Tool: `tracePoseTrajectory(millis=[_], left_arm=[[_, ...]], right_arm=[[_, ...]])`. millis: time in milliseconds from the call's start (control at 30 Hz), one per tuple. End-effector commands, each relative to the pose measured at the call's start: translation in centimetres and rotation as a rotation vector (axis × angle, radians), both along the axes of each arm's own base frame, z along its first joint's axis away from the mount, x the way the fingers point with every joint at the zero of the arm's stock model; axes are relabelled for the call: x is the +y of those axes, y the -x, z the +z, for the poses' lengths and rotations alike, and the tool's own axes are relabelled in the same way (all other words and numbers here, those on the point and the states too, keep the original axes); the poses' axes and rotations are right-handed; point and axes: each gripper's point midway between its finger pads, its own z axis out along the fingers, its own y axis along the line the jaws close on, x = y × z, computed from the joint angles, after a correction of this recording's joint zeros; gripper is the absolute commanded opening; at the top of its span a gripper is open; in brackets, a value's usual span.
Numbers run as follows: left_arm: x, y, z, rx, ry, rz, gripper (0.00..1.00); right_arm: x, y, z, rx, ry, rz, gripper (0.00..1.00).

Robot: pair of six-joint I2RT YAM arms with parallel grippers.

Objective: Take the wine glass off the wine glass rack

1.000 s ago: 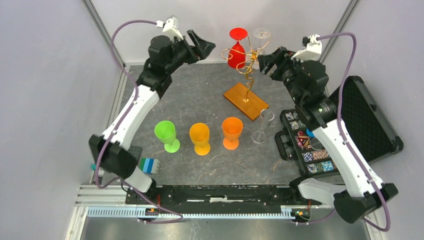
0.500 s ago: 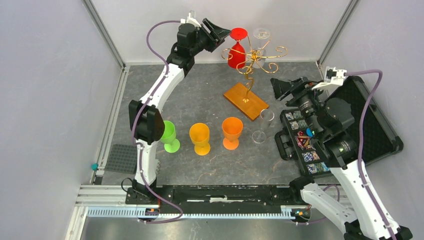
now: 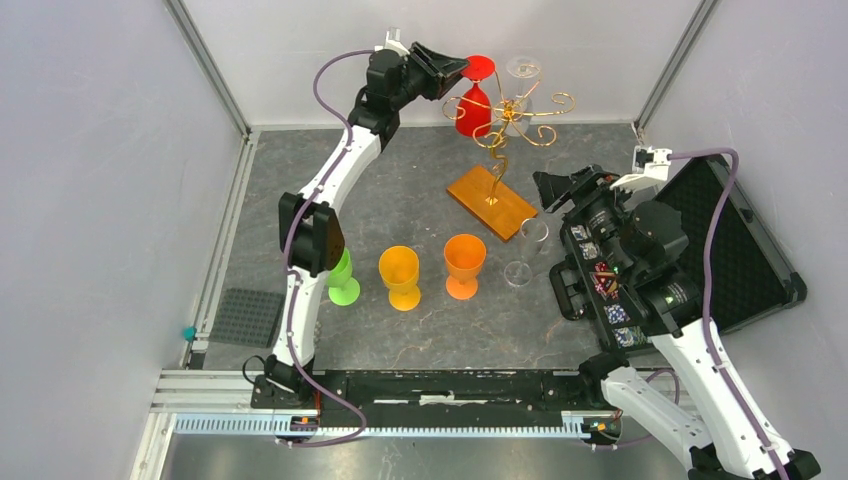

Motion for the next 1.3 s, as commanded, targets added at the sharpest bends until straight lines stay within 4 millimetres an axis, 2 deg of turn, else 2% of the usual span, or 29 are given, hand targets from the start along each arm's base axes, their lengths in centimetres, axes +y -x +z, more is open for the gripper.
tracePoseTrajectory(millis=[0,233,400,833,967,1267], left_arm=[[-1.0,0.8,2.8,-0.026,0.103,-0.052,0.39],[-1.1,1.0,3.4,-0.027,0.128,-0.059,0.17],[-1.0,1.3,4.9,-0.043,0.186,-0.071,0.02],[-1.0,3.1,7.7,-0.104,0.205,-0.116,0.02],[-1.2,3.2,7.7,-0.093,0.221,-0.129,0.02],[-1.9,4.9,7.5,-0.082,0.228,-0.244,0.02]], right_arm=[[-0.1,0.3,0.8,-0.031,-0.029,0.001,0.75],[-0.3,0.4,0.3,-0.031,-0.029,-0.008,0.75],[-0.4,0.5,0.3,-0.035,-0.029,-0.008,0.75],[-0.7,0.5,0.3,-0.043,-0.045,-0.026,0.74],[-0.6,0.4,0.2,-0.040,-0.052,-0.023,0.74],[-0.7,0.5,0.1,-0.040,-0.054,-0.024,0.74]])
